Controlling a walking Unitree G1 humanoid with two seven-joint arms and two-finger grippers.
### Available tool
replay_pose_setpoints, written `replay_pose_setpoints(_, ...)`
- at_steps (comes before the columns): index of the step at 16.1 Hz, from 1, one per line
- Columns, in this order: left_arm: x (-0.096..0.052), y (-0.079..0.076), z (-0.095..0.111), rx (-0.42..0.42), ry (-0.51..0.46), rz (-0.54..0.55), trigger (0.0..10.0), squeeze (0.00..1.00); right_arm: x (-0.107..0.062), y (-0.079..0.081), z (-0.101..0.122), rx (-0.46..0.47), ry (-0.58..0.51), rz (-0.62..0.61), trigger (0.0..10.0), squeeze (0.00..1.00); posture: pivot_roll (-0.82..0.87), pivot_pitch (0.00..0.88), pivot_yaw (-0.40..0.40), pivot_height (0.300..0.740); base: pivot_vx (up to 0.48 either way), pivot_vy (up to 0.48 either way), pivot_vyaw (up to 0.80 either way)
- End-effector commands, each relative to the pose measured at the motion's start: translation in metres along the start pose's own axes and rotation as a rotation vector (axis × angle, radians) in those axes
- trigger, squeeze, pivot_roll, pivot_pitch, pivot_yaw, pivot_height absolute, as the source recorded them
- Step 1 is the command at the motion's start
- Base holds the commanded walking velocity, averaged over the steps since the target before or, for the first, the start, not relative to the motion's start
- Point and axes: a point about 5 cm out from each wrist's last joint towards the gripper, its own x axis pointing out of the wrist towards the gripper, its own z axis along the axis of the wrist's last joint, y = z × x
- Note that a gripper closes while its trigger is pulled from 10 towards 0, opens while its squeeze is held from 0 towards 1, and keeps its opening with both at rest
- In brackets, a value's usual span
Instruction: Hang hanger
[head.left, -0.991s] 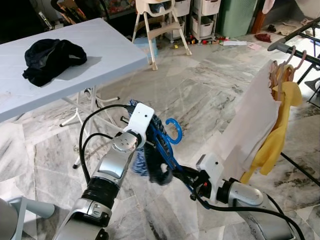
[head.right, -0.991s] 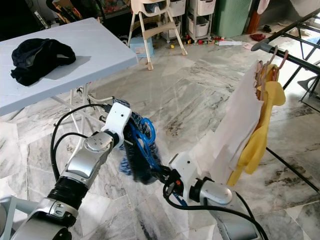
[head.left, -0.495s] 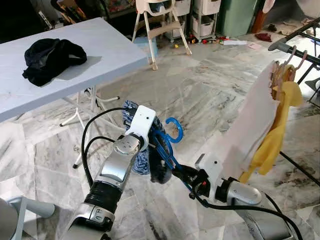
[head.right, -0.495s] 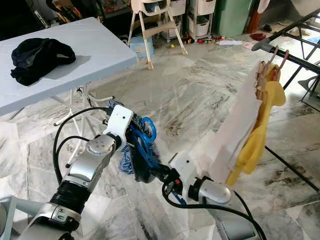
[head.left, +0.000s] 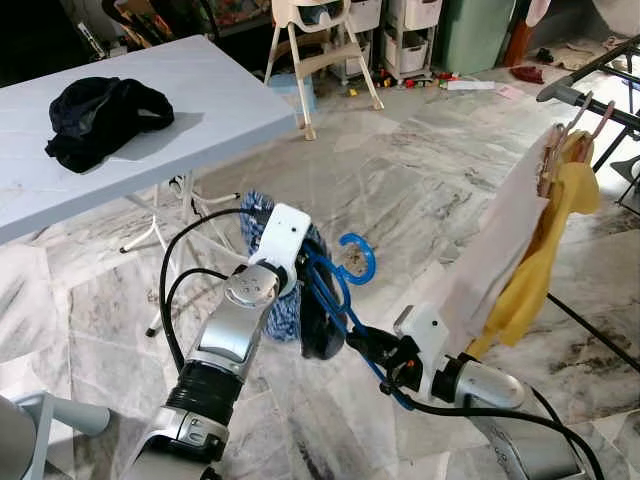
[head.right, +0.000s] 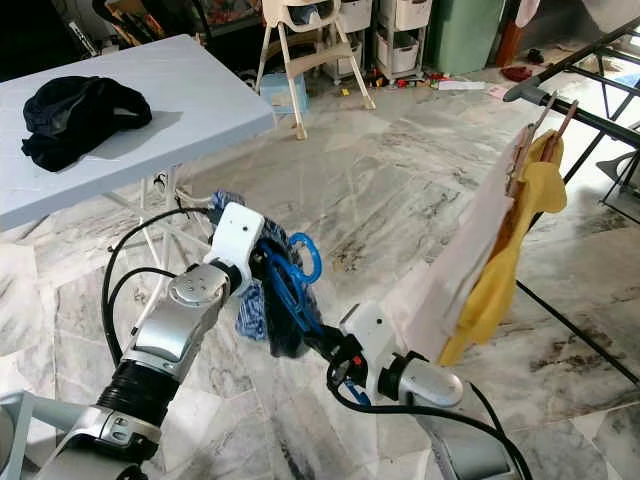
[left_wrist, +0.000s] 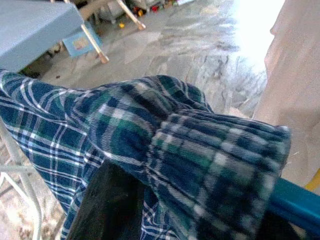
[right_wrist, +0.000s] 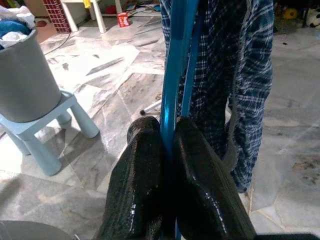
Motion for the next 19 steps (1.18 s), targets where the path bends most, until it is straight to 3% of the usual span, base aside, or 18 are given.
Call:
replay_pose_setpoints(1,0.000,-0.030,0.020,-0.020,-0.101,-0.156,10.0,1.00,0.014,0.012,0.000,-0.005,0.007,0.066,10.0,0.00,-0.12,0.063,0.093,0.740,0.000,0.000,0.00)
replay_pose_setpoints(4,-0.002,-0.035,0.020,-0.026,-0.093,-0.182,10.0,1.00,0.015,0.011,-0.001,-0.008,0.008,0.060,10.0,0.00,-0.12,0.059,0.093,0.740,0.000,0.000,0.00)
replay_pose_setpoints(8,-0.009,-0.029,0.021,-0.081,-0.131,-0.121,10.0,1.00,0.016,0.006,0.001,-0.023,-0.003,0.023,10.0,0.00,-0.11,0.055,0.093,0.740,0.000,0.000,0.00)
replay_pose_setpoints(10,-0.020,-0.036,0.017,-0.091,-0.127,-0.130,10.0,1.00,0.019,-0.001,0.004,-0.041,-0.022,-0.029,10.0,0.00,-0.11,0.054,0.090,0.740,0.000,0.000,0.00)
replay_pose_setpoints(15,-0.027,-0.042,0.014,-0.108,-0.137,-0.140,10.0,1.00,0.023,-0.008,0.008,-0.060,-0.031,-0.083,10.0,0.00,-0.10,0.055,0.086,0.740,0.000,0.000,0.00)
replay_pose_setpoints(18,-0.025,-0.036,0.014,-0.052,-0.137,-0.105,10.0,1.00,0.024,-0.006,0.006,-0.059,-0.030,-0.073,10.0,0.00,-0.10,0.055,0.086,0.740,0.000,0.000,0.00)
replay_pose_setpoints(19,-0.024,-0.025,0.014,-0.043,-0.120,-0.074,10.0,1.00,0.022,-0.007,0.004,-0.062,-0.027,-0.091,10.0,0.00,-0.11,0.057,0.087,0.740,0.000,0.000,0.00)
